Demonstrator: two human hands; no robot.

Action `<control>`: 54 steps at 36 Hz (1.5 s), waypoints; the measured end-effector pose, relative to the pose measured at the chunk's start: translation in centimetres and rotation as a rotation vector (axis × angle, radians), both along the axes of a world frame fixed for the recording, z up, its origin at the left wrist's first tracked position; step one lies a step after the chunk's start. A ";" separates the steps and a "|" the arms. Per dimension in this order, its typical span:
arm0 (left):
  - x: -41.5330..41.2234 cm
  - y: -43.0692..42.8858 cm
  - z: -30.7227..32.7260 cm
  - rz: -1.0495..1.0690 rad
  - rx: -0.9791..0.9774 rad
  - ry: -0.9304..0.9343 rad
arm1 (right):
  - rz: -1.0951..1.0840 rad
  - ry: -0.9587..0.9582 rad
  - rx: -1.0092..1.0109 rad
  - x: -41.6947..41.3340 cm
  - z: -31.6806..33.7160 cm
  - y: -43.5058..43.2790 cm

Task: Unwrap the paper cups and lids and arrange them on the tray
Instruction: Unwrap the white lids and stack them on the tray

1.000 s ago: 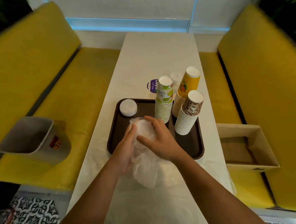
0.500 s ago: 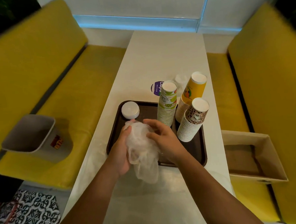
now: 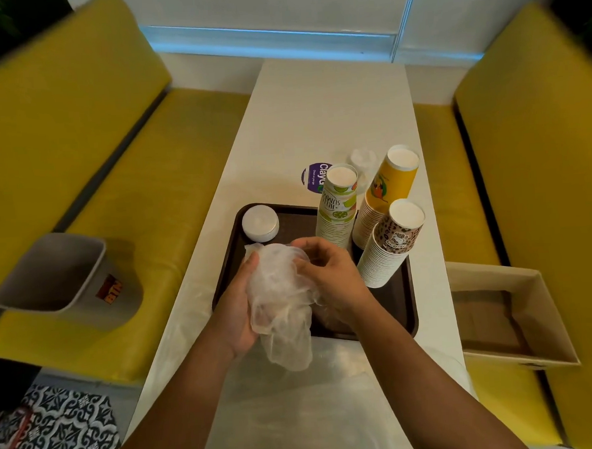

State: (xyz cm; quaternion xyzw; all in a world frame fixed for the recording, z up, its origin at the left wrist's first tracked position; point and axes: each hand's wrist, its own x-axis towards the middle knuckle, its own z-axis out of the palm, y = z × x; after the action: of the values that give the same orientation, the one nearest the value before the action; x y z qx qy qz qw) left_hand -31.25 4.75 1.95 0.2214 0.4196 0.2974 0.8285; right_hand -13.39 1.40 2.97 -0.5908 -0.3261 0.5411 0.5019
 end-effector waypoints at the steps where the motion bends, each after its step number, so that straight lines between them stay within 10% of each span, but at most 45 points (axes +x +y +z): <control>1: -0.1 0.1 0.0 0.012 -0.003 -0.012 | -0.007 0.019 -0.004 0.0 0.0 0.1; 9: -0.4 0.1 0.7 0.092 0.046 -0.035 | -0.005 0.531 -0.045 0.2 1.1 0.4; 19: -2.2 1.3 -0.4 0.117 0.165 0.115 | -0.007 0.455 -0.097 0.1 0.3 1.0; 35: -6.8 2.6 -0.5 0.346 0.195 0.426 | -0.126 -0.251 -0.086 -2.8 -5.0 4.9; 54: -7.9 2.2 1.5 0.278 0.130 0.178 | 0.170 -1.057 -0.109 -5.5 -9.1 7.8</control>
State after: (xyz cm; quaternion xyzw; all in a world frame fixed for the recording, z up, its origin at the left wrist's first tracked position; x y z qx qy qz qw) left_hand -39.17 6.93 3.48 0.2399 0.4977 0.4148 0.7230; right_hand -18.88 9.18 -6.10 -0.7792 -0.5525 0.2248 0.1922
